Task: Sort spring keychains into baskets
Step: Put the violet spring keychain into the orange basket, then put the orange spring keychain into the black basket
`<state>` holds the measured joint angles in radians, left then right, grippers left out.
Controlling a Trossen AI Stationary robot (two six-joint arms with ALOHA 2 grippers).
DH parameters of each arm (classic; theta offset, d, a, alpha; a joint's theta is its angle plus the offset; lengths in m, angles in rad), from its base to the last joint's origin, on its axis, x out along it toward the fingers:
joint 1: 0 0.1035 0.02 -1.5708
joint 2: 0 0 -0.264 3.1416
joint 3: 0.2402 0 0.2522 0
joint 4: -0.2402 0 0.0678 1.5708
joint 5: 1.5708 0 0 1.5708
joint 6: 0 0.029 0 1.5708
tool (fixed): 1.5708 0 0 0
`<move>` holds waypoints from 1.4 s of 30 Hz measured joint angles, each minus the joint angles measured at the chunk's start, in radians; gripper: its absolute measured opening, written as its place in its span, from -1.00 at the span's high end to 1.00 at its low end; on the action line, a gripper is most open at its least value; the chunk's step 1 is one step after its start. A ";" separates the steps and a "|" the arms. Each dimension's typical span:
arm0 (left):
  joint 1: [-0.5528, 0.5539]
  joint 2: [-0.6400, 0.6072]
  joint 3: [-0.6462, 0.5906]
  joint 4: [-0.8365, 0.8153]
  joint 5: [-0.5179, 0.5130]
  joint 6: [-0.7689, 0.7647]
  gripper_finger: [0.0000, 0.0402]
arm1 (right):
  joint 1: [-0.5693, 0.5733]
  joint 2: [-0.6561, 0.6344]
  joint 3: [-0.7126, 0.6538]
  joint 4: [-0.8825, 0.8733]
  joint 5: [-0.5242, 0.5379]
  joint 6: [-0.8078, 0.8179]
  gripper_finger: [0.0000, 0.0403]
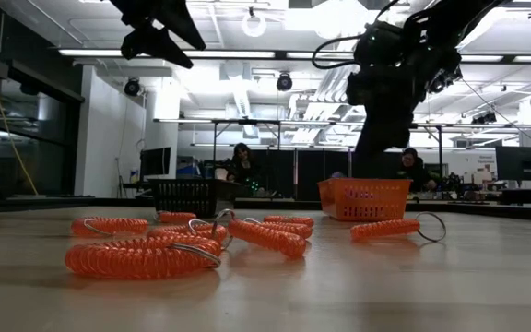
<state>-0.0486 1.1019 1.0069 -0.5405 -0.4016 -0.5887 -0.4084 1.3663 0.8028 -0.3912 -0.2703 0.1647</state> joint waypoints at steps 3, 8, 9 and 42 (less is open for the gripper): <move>-0.003 0.000 0.000 0.000 0.006 -0.004 -0.08 | 0.000 0.000 0.000 -0.013 -0.009 -0.009 0.19; -0.065 0.000 0.000 -0.011 0.005 -0.010 -0.07 | 0.029 -0.008 0.000 -0.039 -0.162 -0.006 0.17; -0.083 0.000 0.000 -0.020 -0.004 -0.011 -0.07 | 0.052 -0.011 0.000 -0.040 -0.177 0.000 0.17; -0.372 0.014 -0.001 -0.045 -0.102 -0.045 -0.07 | 0.759 0.141 0.001 0.249 0.256 0.115 0.17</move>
<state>-0.4210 1.1160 1.0061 -0.5858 -0.5034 -0.6338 0.3504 1.5069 0.8040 -0.1418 -0.0141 0.2795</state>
